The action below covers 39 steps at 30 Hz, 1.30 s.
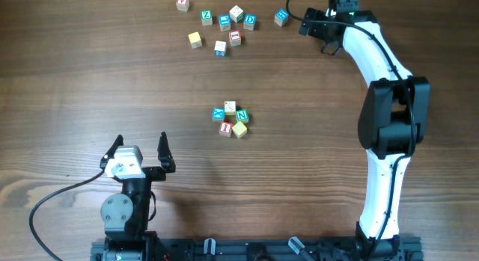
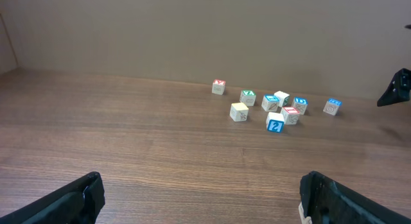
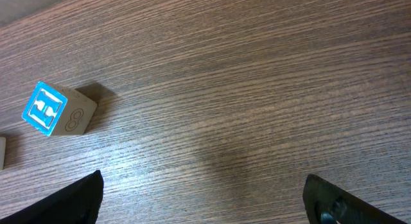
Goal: Form a circle
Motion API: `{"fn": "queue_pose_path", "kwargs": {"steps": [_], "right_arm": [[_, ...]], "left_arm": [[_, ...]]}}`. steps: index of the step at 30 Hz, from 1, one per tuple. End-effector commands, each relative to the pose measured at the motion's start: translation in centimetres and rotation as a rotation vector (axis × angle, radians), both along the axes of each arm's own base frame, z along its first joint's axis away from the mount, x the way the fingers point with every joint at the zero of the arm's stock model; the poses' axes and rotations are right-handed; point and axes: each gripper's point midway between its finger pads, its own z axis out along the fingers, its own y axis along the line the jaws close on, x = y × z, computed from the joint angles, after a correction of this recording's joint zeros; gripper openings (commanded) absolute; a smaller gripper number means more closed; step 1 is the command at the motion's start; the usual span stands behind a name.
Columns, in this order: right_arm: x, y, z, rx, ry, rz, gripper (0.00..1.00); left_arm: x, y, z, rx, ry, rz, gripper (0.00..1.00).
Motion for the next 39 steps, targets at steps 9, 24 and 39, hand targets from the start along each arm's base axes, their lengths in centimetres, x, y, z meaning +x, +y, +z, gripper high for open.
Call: {"fn": "queue_pose_path", "kwargs": {"steps": [9,24,39], "right_arm": [[-0.1,2.8,2.1,-0.005,-0.04,0.052,1.0],[-13.6,4.1,43.1,0.118,-0.791,0.113,1.0],[-29.9,0.4,44.8,0.099,-0.675,0.115,1.0]], "left_arm": [[0.0,0.1,-0.1,0.02,-0.001,0.005,1.0],[0.0,0.1,-0.1,0.02,-0.001,0.005,1.0],[0.0,0.1,-0.1,0.02,-0.001,0.005,1.0]]}}
